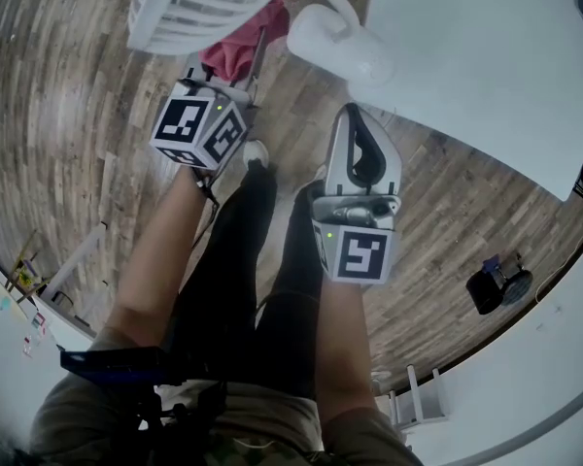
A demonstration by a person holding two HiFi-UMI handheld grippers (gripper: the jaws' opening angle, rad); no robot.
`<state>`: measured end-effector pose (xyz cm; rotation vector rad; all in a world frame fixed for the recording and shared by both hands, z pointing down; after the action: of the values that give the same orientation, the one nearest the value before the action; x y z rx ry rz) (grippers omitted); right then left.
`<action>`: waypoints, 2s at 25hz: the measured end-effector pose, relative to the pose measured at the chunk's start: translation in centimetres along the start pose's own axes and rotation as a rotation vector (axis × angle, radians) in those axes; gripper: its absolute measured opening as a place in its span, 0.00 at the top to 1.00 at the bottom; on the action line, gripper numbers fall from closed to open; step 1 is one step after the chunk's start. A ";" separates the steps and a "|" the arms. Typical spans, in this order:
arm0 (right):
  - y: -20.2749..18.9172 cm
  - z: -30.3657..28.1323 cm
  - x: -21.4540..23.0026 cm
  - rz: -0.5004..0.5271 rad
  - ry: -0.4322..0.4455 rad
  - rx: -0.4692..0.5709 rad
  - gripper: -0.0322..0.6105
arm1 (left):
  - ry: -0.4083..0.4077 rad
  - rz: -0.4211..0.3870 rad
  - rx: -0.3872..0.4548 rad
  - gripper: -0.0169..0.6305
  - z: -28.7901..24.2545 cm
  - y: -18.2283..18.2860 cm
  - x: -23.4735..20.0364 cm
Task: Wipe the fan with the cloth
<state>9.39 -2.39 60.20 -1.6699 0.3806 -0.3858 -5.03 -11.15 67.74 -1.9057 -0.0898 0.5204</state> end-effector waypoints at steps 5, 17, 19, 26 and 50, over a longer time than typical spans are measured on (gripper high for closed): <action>-0.8 0.2 0.0 0.004 0.006 -0.014 0.95 | -0.010 0.004 0.055 0.83 2.2 0.5 0.0; 3.4 0.4 -1.0 0.015 0.030 0.084 0.95 | -0.112 -0.073 0.135 0.83 3.8 2.6 7.0; 4.0 0.4 -1.3 0.009 0.037 0.095 0.95 | -0.111 -0.095 0.144 0.83 3.8 2.9 7.3; 5.3 0.4 -3.4 -0.016 0.088 0.126 0.95 | -0.139 -0.088 0.150 0.83 3.9 3.8 8.5; 5.7 -0.9 -7.6 -0.008 0.388 0.076 0.42 | -0.213 -0.263 0.174 0.83 5.9 3.1 12.0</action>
<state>2.03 -0.41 54.37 -1.5203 0.6370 -0.7253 2.88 -3.60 59.48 -1.6342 -0.4154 0.5314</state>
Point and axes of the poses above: the fingertips, and each gripper's own axes: z backward along the fingers, x to its right, y out of its top, the point moved 1 cm from there along z, backward along the fingers, and after that the axes turned 4 degrees about z, right-handed, at the moved point
